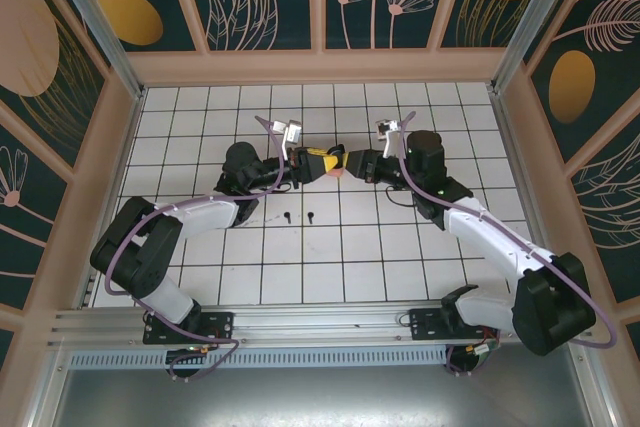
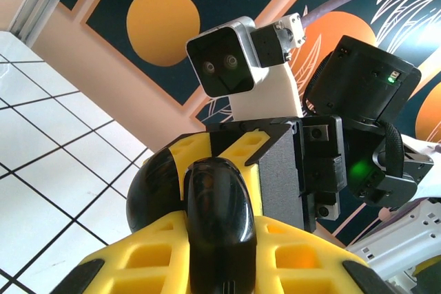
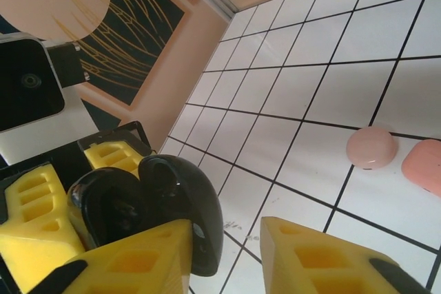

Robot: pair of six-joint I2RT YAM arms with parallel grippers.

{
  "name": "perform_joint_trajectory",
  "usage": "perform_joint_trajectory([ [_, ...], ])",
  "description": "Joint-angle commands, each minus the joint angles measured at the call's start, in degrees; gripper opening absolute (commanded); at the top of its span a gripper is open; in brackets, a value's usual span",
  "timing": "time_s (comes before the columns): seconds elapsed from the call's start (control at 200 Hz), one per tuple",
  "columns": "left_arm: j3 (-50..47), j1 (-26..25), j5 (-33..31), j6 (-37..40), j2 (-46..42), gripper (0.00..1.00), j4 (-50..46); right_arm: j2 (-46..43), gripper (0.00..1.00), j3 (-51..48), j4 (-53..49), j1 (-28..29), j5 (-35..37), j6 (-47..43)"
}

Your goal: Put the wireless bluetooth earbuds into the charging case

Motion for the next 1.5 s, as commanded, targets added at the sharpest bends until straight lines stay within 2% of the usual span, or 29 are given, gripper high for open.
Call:
perform_joint_trajectory([
  [0.0, 0.22, -0.58, 1.82, -1.24, -0.14, 0.0, 4.72, 1.28, 0.26, 1.47, 1.93, 1.06, -2.2, -0.6],
  [0.105, 0.23, -0.58, 1.93, -1.64, -0.01, 0.0, 5.31, 1.71, 0.17, 1.44, 2.46, 1.09, -2.3, -0.26],
  [0.27, -0.04, -0.55, 1.79, -2.22, 0.17, 0.0, 6.29, 2.22, 0.12, 1.38, 3.69, 1.15, -3.03, 0.61],
  [0.405, -0.24, -0.61, 1.58, -2.74, 0.48, 0.0, 7.15, 2.12, 0.03, 1.19, 4.25, 1.23, -3.42, 0.9],
  [0.706, -0.47, -0.62, 0.72, -3.28, 1.31, 0.0, 7.37, 1.46, 0.0, 1.78, 4.12, 1.26, -2.55, 1.42],
  [0.811, -0.48, -0.67, -1.46, -1.58, 1.01, 0.33, 4.15, 0.83, 0.0, 2.86, 0.92, 1.23, 0.55, -0.17],
  [0.846, -0.37, -0.67, -2.48, -0.09, 0.59, 0.47, 1.95, 0.56, 0.0, 3.52, -1.32, 1.23, 2.76, -1.34],
  [0.876, -0.32, -0.67, -3.41, 1.73, -0.01, 0.55, -0.5, 0.33, 0.0, 4.16, -3.36, 1.15, 4.29, -2.54],
  [1.016, 1.54, 0.08, -5.63, 10.64, -3.74, 0.73, -13.55, -0.13, 0.0, 7.83, -13.18, 0.67, 9.93, -9.21],
  [1.136, 4.7, 1.87, -5.04, 18.82, -7.06, 0.8, -25.78, 0.0, 0.0, 10.92, -19.77, 0.63, 14.35, -14.86],
  [1.246, 10.03, 3.17, -3.48, 28.21, -8.52, 0.82, -40.11, 0.85, 0.0, 13.46, -24.37, 0.66, 17.39, -20.33],
  [1.401, 20.44, 4.07, -1.26, 40.99, -6.86, 0.85, -60.39, 2.76, 0.0, 17.29, -29.19, 2.33, 24.7, -30.2],
  [1.496, 26.08, 4.47, -0.3, 46.97, -4.93, 0.87, -69.81, 2.74, 0.0, 17.82, -28.81, 2.9, 24.68, -34.61],
])
